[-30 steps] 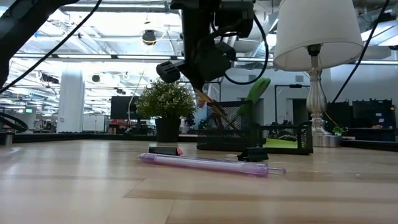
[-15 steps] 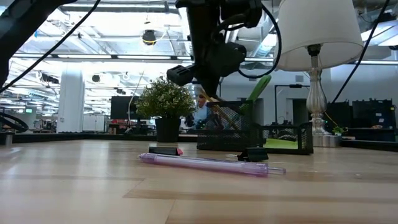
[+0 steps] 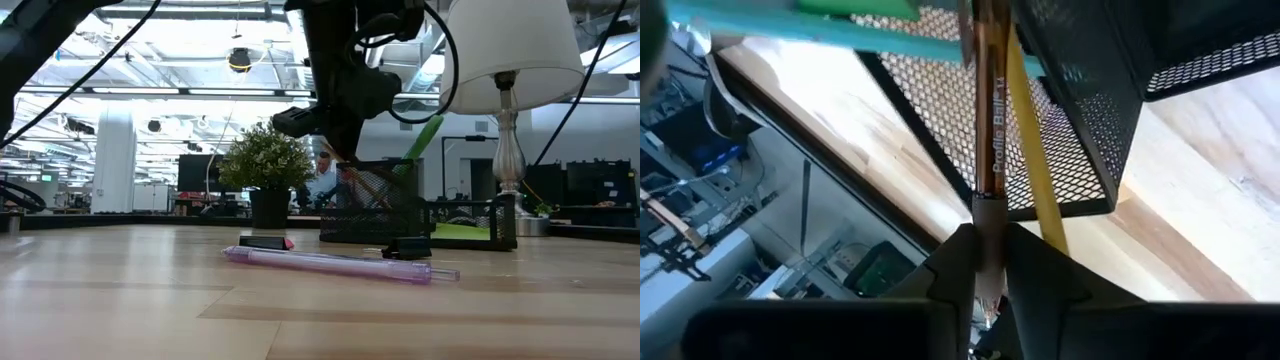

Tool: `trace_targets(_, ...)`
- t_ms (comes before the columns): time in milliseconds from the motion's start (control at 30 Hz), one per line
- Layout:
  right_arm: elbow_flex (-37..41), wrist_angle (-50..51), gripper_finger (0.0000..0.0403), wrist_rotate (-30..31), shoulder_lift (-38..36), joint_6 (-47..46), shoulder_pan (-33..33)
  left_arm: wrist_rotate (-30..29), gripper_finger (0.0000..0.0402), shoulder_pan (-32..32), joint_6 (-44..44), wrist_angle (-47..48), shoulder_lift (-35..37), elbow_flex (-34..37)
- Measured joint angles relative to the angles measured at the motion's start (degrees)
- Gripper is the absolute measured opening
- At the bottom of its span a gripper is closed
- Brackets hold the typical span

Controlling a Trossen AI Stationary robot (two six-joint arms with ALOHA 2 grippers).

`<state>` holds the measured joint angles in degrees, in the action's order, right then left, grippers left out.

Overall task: Pick and place office supplies into organizer
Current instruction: Put the brown ballpen on the black desk organizer

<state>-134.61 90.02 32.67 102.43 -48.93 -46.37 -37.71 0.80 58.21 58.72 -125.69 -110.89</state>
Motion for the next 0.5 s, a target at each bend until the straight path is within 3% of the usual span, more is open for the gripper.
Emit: trace_targets(500, 0.00, 0.00, 0.0131, -0.01, 0.00, 1.42, 0.00, -0.11, 0.0138, 0.77, -1.20, 0.76, 0.00, -0.02)
